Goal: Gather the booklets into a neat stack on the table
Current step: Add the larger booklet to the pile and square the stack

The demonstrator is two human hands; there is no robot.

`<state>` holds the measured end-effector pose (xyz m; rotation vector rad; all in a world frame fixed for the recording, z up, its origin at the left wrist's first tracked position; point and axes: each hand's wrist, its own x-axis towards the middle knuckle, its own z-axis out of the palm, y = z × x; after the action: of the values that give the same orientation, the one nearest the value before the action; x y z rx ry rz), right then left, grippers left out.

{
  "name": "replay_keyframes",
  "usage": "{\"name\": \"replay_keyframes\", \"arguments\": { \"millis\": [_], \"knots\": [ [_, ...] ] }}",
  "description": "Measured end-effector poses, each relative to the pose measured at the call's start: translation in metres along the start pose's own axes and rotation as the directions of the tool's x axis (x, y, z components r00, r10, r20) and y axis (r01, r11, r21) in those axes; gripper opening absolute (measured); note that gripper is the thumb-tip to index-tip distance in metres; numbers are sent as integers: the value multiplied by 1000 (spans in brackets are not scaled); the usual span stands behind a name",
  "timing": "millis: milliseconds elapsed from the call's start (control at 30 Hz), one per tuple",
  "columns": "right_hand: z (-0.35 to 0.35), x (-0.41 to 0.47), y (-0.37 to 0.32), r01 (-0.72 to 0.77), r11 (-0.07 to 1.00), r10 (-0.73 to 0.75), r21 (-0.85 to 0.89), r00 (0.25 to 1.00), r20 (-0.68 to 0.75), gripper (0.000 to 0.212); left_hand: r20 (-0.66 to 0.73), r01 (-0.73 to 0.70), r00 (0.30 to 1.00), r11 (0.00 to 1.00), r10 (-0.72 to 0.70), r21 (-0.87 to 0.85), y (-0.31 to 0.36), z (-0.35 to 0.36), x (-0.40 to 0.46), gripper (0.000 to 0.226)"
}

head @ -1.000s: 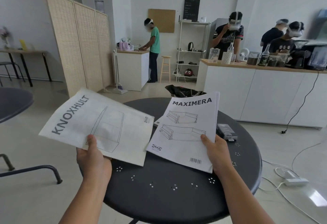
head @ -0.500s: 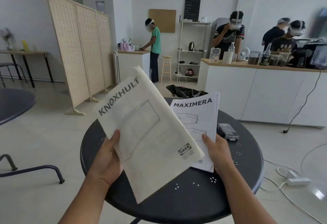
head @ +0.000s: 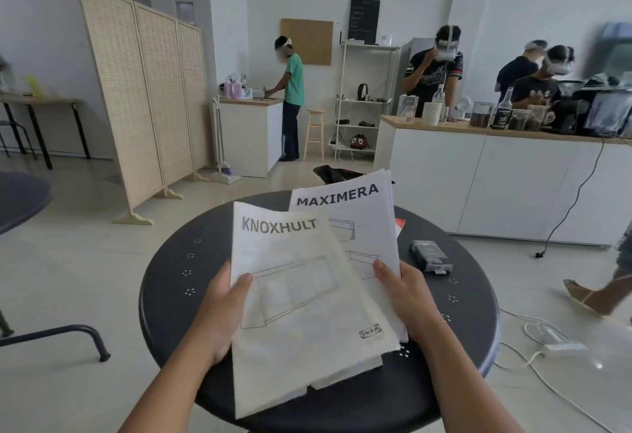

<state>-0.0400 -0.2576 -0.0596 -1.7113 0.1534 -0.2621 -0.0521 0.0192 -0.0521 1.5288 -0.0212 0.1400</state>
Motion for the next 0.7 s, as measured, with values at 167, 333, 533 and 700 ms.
{"name": "replay_keyframes", "arguments": {
  "millis": [167, 333, 533, 700],
  "knots": [
    [-1, -2, -3, 2, 1000, -3, 25, 1000, 30, 22, -17, -59, 998, 992, 62, 108, -4, 6, 4, 36],
    [1, -4, -4, -2, 1000, 1, 20, 1000, 15, 27, -12, -94, 995, 995, 94, 36, -4, 16, 22, 33],
    [1, -4, -5, -2, 999, 0, 44, 999, 40, 39, -60, -201, 977, 979, 203, 36, -2, 45, 52, 25],
    [-3, -4, -11, 34, 991, -46, 130, 995, 86, 34, -57, -181, 981, 978, 188, 103, -5, 55, 66, 25]
  ]
}}
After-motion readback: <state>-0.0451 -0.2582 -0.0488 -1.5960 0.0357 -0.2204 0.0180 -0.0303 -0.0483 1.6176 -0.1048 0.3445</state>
